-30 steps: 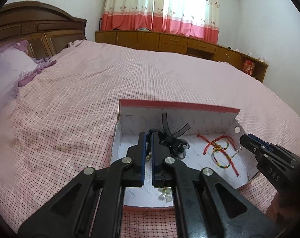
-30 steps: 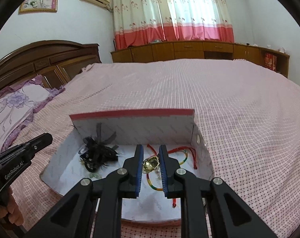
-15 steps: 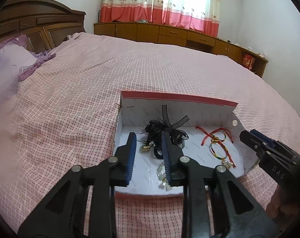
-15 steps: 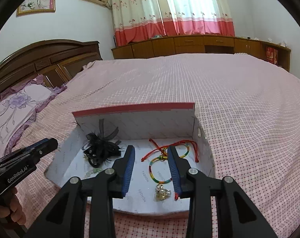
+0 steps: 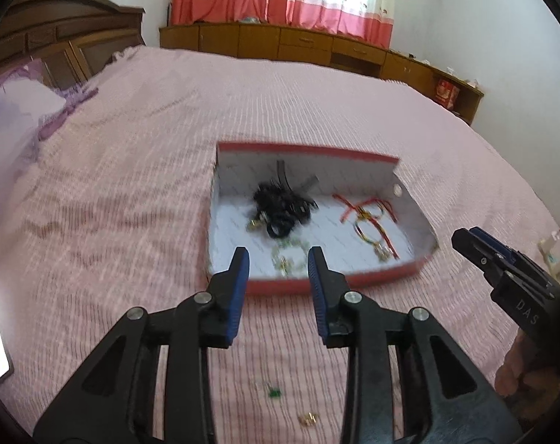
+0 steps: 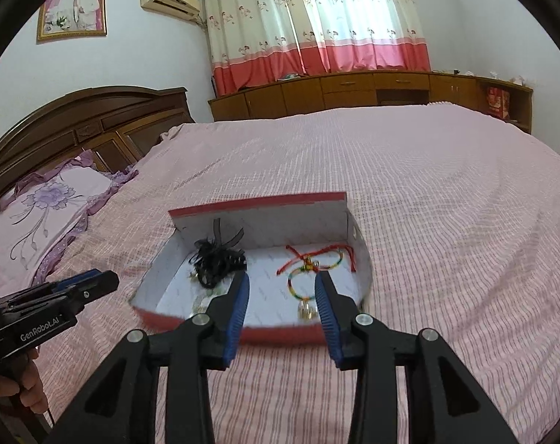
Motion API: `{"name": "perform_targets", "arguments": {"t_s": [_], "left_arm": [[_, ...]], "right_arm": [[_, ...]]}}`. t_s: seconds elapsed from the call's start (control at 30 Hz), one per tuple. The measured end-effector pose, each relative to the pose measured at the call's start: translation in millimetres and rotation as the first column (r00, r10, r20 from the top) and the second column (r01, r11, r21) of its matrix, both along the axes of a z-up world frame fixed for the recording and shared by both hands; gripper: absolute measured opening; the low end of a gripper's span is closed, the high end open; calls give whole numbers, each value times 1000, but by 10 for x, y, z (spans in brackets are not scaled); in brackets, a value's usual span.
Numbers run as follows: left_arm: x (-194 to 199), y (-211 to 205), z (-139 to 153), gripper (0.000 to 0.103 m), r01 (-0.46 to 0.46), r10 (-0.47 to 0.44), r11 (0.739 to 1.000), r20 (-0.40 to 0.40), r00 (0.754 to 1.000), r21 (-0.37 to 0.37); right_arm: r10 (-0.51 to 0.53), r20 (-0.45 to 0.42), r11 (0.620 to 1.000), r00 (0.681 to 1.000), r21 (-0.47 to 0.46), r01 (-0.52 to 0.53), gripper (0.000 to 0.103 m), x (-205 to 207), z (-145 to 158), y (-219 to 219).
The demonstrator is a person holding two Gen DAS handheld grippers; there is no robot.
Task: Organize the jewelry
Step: 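Move both grippers back to the bed over the gold charm and pink bracelet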
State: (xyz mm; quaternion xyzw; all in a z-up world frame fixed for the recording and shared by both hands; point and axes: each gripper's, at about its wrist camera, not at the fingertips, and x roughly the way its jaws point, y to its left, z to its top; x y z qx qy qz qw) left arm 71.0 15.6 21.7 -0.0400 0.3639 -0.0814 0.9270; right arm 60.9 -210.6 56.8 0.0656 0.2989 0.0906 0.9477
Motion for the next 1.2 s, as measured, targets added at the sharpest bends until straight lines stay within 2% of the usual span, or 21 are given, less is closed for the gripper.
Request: {"name": "perform_targets", "arguments": {"t_s": [0.27, 0.53, 0.83, 1.2], "left_arm": [[-329, -47, -134, 25, 42, -45, 999, -99, 994, -32], [-593, -110, -307, 25, 66, -69, 997, -153, 986, -27], [-777, -237, -515, 25, 110, -108, 994, -203, 973, -4], [-755, -238, -721, 24, 118, -113, 993, -224, 968, 10]], "right_arm": [[-6, -101, 1000, 995, 21, 8, 43, -436, -111, -42], [2, -166, 1000, 986, 25, 2, 44, -761, -284, -55], [43, -249, 999, 967, 38, -35, 44, -926, -505, 70], [81, -325, 996, 942, 59, -65, 44, -894, -759, 186]]}}
